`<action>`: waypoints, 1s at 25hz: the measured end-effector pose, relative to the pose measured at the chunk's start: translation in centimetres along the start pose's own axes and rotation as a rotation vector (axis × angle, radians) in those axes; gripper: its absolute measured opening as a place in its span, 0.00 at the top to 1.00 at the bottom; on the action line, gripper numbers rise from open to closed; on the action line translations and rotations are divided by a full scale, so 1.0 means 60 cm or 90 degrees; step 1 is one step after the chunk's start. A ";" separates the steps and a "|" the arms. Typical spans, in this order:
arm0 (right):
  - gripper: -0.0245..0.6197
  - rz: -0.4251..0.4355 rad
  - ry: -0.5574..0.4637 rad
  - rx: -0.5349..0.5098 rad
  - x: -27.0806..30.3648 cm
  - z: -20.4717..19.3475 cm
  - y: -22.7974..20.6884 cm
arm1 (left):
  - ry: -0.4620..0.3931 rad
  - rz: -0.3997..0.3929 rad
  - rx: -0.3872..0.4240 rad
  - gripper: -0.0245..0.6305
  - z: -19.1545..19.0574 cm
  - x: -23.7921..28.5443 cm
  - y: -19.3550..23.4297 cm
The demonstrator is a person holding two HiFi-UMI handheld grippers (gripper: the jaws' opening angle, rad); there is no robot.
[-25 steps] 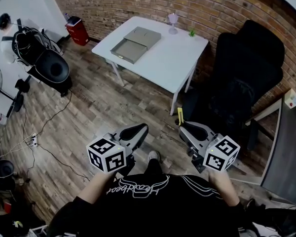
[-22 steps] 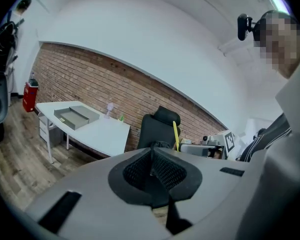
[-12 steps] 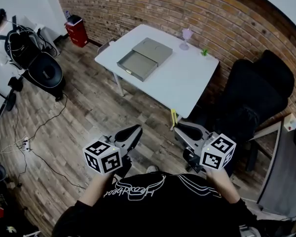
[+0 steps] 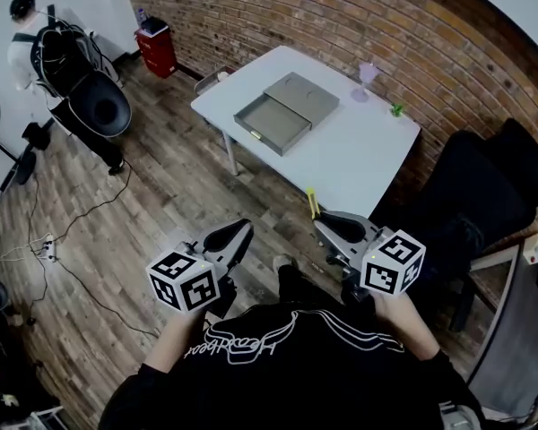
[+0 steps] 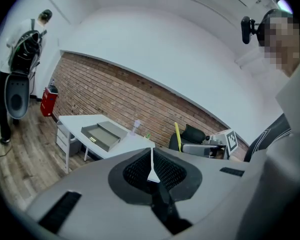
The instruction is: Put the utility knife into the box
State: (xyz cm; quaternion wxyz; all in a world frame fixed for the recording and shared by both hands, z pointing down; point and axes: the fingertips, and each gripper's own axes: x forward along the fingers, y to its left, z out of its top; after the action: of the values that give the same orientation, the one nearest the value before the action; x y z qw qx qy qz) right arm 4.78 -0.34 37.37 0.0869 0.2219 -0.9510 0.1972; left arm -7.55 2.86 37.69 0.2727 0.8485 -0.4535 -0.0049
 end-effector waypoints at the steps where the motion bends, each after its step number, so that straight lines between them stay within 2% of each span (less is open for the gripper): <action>1: 0.88 0.003 0.005 -0.004 0.012 0.001 -0.008 | -0.002 0.005 -0.004 0.91 0.001 0.003 0.009; 5: 0.88 0.021 0.013 -0.004 0.070 0.013 -0.044 | 0.004 0.035 -0.001 0.91 0.008 0.017 0.055; 12: 0.88 0.041 0.022 0.012 0.197 0.053 -0.130 | 0.014 0.086 -0.020 0.91 0.061 0.055 0.180; 15: 0.88 0.035 0.027 0.024 0.255 0.073 -0.183 | 0.022 0.095 -0.021 0.91 0.093 0.091 0.236; 20: 0.88 0.033 0.035 0.033 0.337 0.098 -0.259 | 0.037 0.105 0.013 0.91 0.146 0.159 0.316; 25: 0.88 0.005 0.068 0.004 0.395 0.114 -0.320 | 0.039 0.102 0.019 0.91 0.192 0.200 0.363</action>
State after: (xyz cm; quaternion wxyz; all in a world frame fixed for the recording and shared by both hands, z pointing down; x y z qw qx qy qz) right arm -8.00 -28.16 43.62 0.1357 0.2076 -0.9452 0.2123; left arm -20.17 -21.27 40.93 0.2732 0.8131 -0.5116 0.0495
